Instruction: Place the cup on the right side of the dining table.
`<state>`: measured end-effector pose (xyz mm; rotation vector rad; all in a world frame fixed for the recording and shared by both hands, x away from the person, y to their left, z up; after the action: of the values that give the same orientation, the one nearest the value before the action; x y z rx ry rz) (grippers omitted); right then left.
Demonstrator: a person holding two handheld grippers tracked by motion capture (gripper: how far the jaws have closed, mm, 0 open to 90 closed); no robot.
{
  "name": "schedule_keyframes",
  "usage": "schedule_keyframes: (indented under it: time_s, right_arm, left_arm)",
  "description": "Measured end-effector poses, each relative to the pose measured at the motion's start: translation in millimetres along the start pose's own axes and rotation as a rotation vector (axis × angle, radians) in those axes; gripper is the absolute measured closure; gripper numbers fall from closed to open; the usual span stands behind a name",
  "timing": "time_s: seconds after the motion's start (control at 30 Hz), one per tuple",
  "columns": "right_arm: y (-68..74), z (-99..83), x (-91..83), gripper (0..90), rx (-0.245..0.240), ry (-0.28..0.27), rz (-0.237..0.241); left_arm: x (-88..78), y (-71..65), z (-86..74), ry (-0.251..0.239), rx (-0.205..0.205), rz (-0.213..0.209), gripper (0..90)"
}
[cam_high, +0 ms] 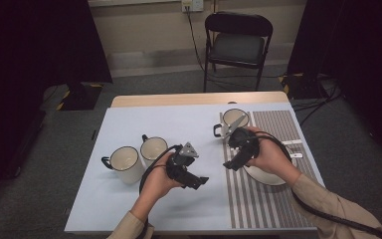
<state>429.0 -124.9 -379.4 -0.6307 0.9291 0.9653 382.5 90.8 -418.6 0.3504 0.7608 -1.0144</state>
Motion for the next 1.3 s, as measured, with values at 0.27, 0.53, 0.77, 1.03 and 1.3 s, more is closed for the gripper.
schedule_keyframes:
  time_s: [0.27,0.53,0.77,1.03,1.3]
  right_arm:
    - [3.1,-4.4,2.2,13.2,0.000,-0.009,0.009]
    - [5.1,-9.2,1.0,13.2,0.005,-0.012,0.019]
    - [7.7,-16.3,4.6,13.2,0.010,-0.007,0.025]
    - [11.4,-20.9,4.9,13.2,0.008,-0.017,0.035]
    - [18.4,-24.4,7.7,13.2,-0.004,-0.016,0.044]
  left_arm:
    - [-2.4,0.3,-7.0,-0.001,-0.014,0.003,15.2]
    - [-3.1,-0.4,-15.1,-0.005,-0.024,-0.001,15.2]
    - [-5.4,0.1,-20.5,-0.002,-0.029,-0.003,15.1]
    - [-5.4,-1.9,-27.4,0.010,-0.031,-0.002,15.2]
    - [-7.6,-4.5,-32.4,-0.003,-0.033,-0.014,15.2]
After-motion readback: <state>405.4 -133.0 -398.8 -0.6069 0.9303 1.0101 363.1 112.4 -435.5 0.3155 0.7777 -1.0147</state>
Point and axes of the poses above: each handheld gripper's, and its own axes: x roughly forward along the jaws, z roughly out of its top, y roughly to its left, the point moved 1 cm from there along x, roughly forward along the jaws, and after that the axes turned 2 degrees about -y, right-handed, at the moved point
